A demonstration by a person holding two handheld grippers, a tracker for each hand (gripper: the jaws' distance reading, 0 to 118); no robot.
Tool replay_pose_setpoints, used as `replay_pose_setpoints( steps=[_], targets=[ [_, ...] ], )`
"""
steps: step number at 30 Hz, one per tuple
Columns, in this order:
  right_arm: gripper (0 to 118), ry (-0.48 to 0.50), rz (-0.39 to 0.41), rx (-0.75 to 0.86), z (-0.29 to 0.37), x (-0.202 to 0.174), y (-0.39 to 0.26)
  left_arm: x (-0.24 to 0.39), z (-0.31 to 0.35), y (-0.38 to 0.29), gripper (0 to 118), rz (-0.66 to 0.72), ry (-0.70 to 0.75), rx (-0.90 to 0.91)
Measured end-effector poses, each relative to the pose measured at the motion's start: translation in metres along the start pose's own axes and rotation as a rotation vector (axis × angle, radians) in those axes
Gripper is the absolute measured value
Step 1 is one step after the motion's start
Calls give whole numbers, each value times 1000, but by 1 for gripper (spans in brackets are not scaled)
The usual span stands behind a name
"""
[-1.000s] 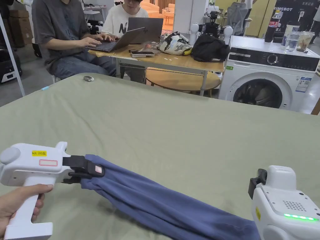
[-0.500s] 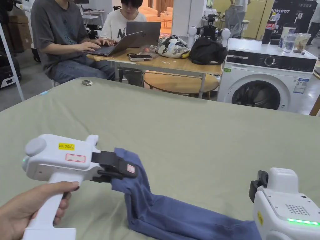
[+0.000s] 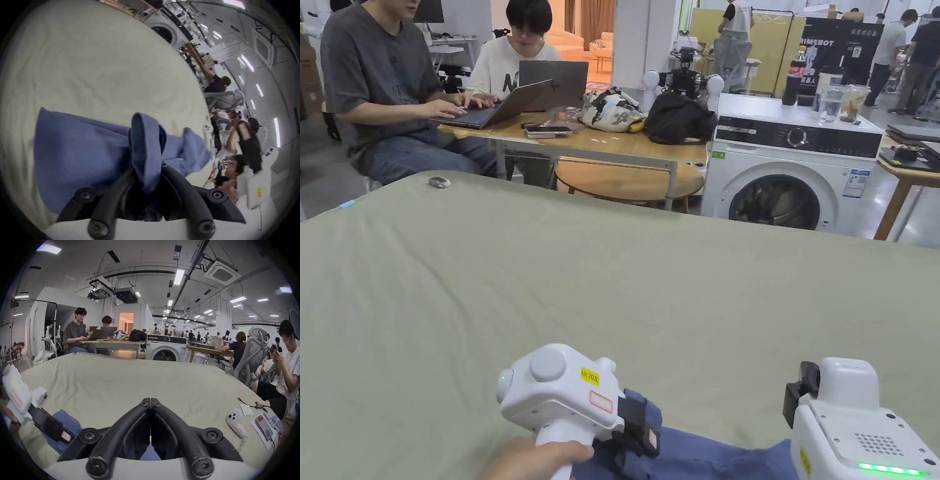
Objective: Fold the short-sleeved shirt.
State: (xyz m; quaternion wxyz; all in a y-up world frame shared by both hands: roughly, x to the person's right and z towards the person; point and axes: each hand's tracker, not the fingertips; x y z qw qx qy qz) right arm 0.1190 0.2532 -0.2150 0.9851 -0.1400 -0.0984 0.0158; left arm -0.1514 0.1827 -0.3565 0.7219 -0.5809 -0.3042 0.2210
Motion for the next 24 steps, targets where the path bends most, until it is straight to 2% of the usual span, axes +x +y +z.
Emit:
replay_pose_setpoints(
  steps=[2, 3, 4, 8, 10, 11, 14, 15, 19, 22, 24],
  targets=[
    [0, -8, -4, -2, 1, 4, 0, -3, -8, -1, 32, 33, -11, 9],
    [0, -10, -6, -4, 1, 5, 0, -3, -8, -2, 47, 57, -71, 6],
    [0, -10, -7, -6, 2, 7, 0, 4, -5, -6, 55, 52, -95, 11],
    [0, -19, -11, -9, 4, 13, -1, 22, 20, -12, 58, -83, -41, 13],
    [0, -21, -19, -11, 5, 16, -1, 20, 37, -13, 58, -77, -97, 36],
    [0, -22, -21, -11, 5, 17, -1, 17, 44, -14, 55, -72, -110, 46],
    [0, -22, -21, -13, 7, 19, -2, 11, 62, -14, 14, -93, -128, 111],
    [0, -23, -20, -14, 8, 19, -3, 8, 64, -12, 6, -94, -118, 123],
    [0, -21, -21, -18, 10, 21, -3, -7, 55, -7, 2, -51, -69, 141],
    [0, -22, -16, -20, 11, 22, -4, -10, 34, -8, 1, -69, 54, 98],
    [0, -23, -11, -20, 12, 23, -4, -9, 18, -12, 1, -59, 12, 58]
  ],
)
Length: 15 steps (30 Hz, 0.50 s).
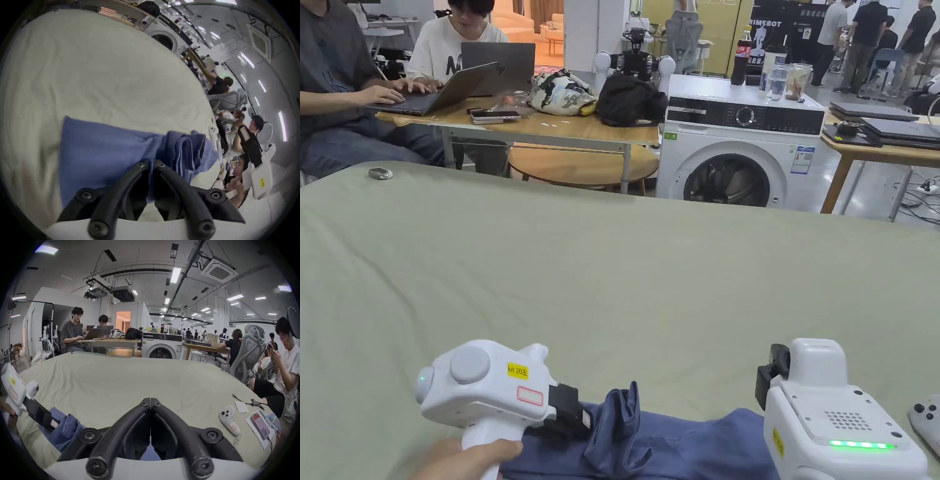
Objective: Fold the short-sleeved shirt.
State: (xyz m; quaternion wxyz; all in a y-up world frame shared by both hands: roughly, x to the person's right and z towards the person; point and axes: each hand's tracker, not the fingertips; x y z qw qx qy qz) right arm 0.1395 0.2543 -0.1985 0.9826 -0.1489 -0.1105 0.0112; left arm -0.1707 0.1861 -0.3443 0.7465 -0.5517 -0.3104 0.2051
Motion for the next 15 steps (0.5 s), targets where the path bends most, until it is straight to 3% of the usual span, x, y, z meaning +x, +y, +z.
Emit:
replay_pose_setpoints(
  steps=[7, 9, 11, 15],
  targets=[
    [0, -1, 3, 7, 3, 4, 1, 21, -47, -19, 1, -16, -250, -119],
    [0, -4, 0, 8, 3, 5, 2, 28, -64, -25, 1, 0, -238, -148],
    [0, -4, -1, 6, 3, 6, 2, 28, -82, -31, 0, -31, -132, -182],
    [0, -10, -6, 3, 5, 9, 1, 26, -84, -34, 0, 5, -168, -145]
  ],
)
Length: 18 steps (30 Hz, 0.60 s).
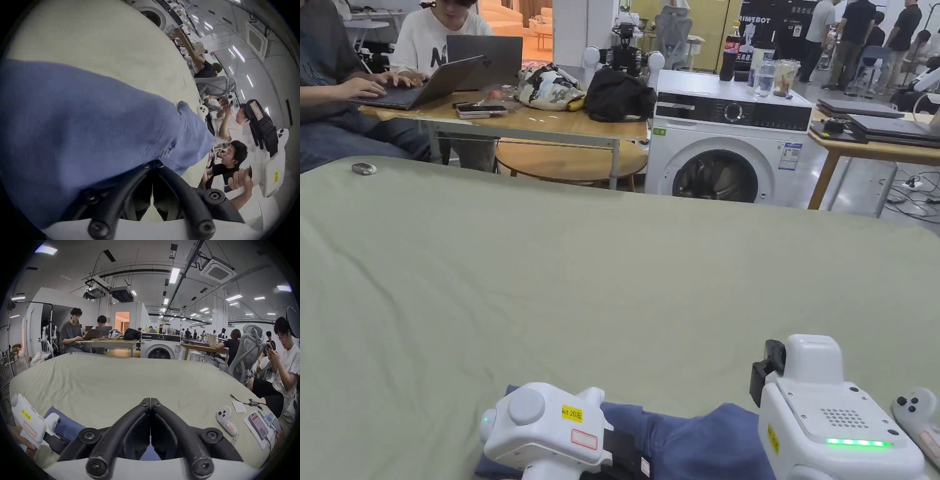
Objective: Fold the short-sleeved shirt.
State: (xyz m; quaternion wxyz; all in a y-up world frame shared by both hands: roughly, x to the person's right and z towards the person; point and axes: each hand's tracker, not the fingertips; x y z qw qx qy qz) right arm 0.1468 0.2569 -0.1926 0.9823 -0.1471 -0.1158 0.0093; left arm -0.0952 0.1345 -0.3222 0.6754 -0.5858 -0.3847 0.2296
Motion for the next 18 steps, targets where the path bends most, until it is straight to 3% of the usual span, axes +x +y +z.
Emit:
replay_pose_setpoints(
  steps=[9, 10, 14, 16, 17, 18],
  targets=[
    [0, -1, 3, 11, 3, 0, 4, 18, 68, 7, 1, -87, 70, 81],
    [0, 1, 1, 12, 3, 0, 5, 16, 81, 8, 6, -81, 75, 101],
    [0, 11, 4, 13, 0, -6, 7, -8, 145, 12, 53, -36, 119, 223],
    [0, 14, 5, 11, -3, -9, 7, -25, 166, 14, 59, -23, 137, 258],
    [0, 17, 7, 8, -4, -11, 7, -35, 174, 17, 70, -14, 150, 284],
    [0, 23, 5, 7, -4, -12, 6, -46, 181, 15, 70, 0, 192, 261]
  ],
)
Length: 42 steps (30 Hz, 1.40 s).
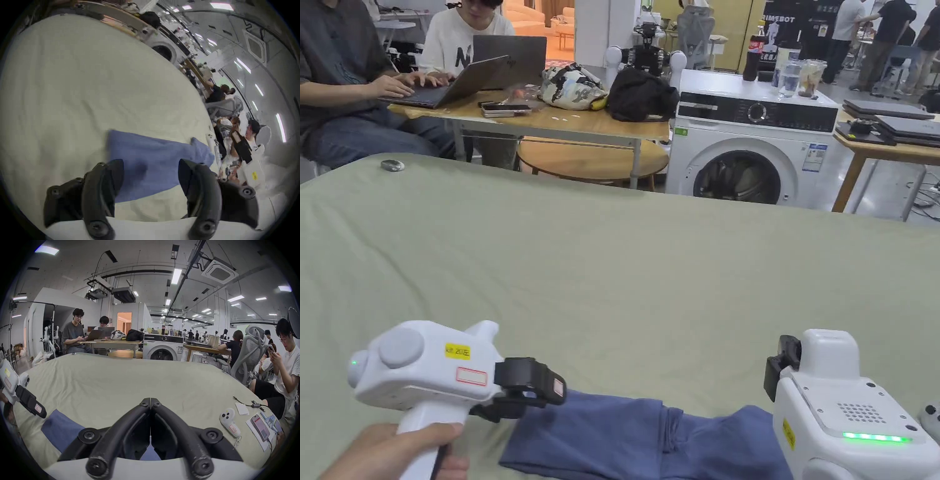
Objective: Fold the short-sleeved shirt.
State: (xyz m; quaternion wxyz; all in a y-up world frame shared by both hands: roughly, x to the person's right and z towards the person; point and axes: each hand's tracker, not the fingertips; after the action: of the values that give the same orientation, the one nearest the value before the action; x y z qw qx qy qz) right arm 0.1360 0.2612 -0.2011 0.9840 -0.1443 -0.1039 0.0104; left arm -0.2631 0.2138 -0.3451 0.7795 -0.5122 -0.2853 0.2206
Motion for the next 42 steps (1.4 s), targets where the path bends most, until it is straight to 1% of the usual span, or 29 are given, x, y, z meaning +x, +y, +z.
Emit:
replay_pose_setpoints(
  steps=[2, 4, 5, 6, 7, 9, 10, 12, 13, 14, 15, 17, 18, 20, 21, 23, 25, 26, 28, 33, 36, 38, 40, 42],
  targets=[
    [0, 7, -2, -3, -2, -3, 0, -26, 3, 1, 70, 29, 26, -12],
    [0, 16, -2, -5, -3, -7, -1, -43, -9, -3, 70, 59, 37, -40],
    [0, 22, -2, -8, -4, -8, -1, -51, -17, -7, 70, 74, 17, -61],
    [0, 27, -2, -10, -5, -10, -1, -59, -26, -10, 69, 90, -19, -98],
    [0, 28, -4, -12, -6, -11, -1, -57, -32, -17, 70, 95, -60, -92],
    [0, 36, -4, -13, -6, -12, -2, -58, -30, -20, 69, 98, -167, 14],
    [0, 37, -3, -14, -6, -13, -2, -61, -32, -20, 67, 104, -204, 17],
    [0, 42, -4, -18, -6, -14, -1, -72, -44, -22, 51, 131, -280, -19],
    [0, 44, -4, -20, -6, -14, -1, -73, -50, -25, 45, 139, -320, -59],
    [0, 44, -4, -22, -7, -14, -1, -71, -58, -29, 34, 142, -326, -83],
    [0, 44, -4, -22, -7, -14, -1, -72, -63, -29, 25, 136, -300, -62],
    [0, 41, -8, -22, -7, -13, -1, -78, -66, -31, 16, 173, -326, -39],
    [0, 41, -11, -23, -7, -13, -1, -80, -67, -33, 14, 221, -346, -26],
    [0, 41, -11, -25, -8, -11, -1, -75, -63, -35, 12, 208, -350, -15],
    [0, 40, -8, -26, -8, -10, -1, -71, -59, -36, 12, 153, -329, 0],
    [0, 39, -7, -27, -8, -8, -1, -67, -52, -36, 11, 152, -326, 15],
    [0, 33, -12, -27, -9, -5, 1, -63, -41, -34, 11, 186, -395, 56],
    [0, 33, -16, -27, -9, -4, 2, -59, -34, -32, 11, 165, -412, 67],
    [0, 31, -22, -25, -9, -2, 4, -52, -14, -27, 11, 124, -376, 92],
    [0, 36, -12, -16, -11, -2, 7, -50, 48, -15, 11, 128, -359, 123],
    [0, 45, -9, -20, -14, -5, 9, -41, 77, -13, 11, 68, -209, 126],
    [0, 51, -7, -20, -15, -7, 10, -32, 87, -11, 11, 65, -125, 123],
    [0, 53, -1, -20, -15, -9, 11, -20, 90, -6, 11, 87, -89, 117],
    [0, 57, -1, -18, -14, -9, 13, 1, 89, -6, 11, 64, -73, 115]
  ],
)
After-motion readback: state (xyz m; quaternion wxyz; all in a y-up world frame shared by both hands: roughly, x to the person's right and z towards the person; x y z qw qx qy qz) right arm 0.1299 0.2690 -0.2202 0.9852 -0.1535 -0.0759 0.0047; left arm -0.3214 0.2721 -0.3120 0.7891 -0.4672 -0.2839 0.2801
